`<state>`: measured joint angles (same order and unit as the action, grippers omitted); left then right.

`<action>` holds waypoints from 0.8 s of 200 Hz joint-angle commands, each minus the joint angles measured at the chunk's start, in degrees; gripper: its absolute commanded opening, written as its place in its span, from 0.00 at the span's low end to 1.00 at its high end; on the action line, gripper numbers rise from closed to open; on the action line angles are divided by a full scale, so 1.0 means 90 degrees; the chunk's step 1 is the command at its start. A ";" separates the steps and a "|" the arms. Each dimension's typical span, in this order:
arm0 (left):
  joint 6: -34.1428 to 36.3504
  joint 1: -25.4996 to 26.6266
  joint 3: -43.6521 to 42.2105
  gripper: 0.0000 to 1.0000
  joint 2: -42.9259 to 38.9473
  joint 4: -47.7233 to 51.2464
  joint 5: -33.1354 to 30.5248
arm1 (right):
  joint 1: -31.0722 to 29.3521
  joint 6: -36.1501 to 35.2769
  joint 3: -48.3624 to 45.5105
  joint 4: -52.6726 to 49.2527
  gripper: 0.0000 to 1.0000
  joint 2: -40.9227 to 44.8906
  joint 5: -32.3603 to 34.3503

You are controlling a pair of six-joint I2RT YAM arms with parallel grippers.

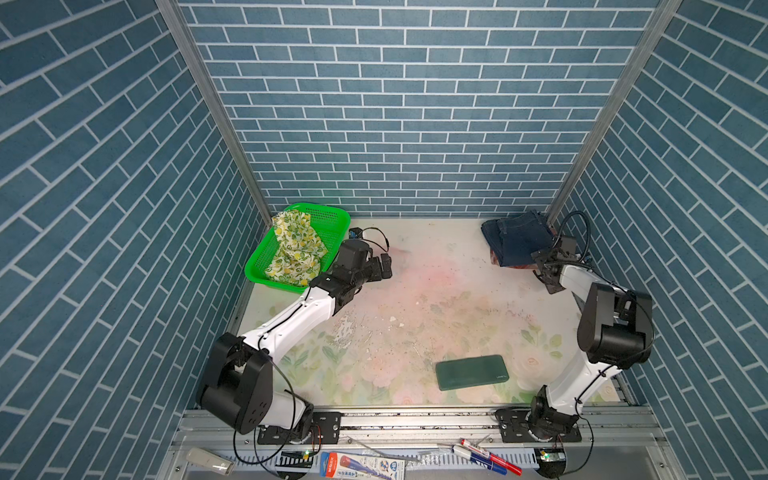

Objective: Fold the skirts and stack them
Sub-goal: 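Grasp the lemon-print skirt in the basket with the left gripper while right gripper withdraws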

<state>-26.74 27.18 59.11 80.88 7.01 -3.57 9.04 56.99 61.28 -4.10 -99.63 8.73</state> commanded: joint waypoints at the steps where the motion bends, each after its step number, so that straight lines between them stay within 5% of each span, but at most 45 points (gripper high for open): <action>1: 0.0550 -0.0046 0.0434 1.00 -0.0256 0.0981 -0.0944 | -0.0250 -0.1105 -0.0727 0.0827 0.99 0.0639 -0.0241; 41: 0.0743 -0.0385 0.0965 1.00 -0.0270 0.1256 -0.1625 | -0.0937 -0.2594 -0.1379 0.1445 0.99 0.1485 -0.0507; 85: 0.0520 -0.1328 0.1494 1.00 0.0079 0.1615 -0.1445 | -0.1787 -0.3885 -0.2054 0.2433 0.97 0.2176 -0.0581; 160: 0.0483 -0.2696 0.2981 0.97 0.1627 0.3015 -0.1561 | -0.2413 -0.5028 -0.2506 0.3650 0.90 0.2418 -0.1703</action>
<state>-22.20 5.48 81.93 91.88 27.51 -16.71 -11.16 18.46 38.79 24.49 -79.35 -1.32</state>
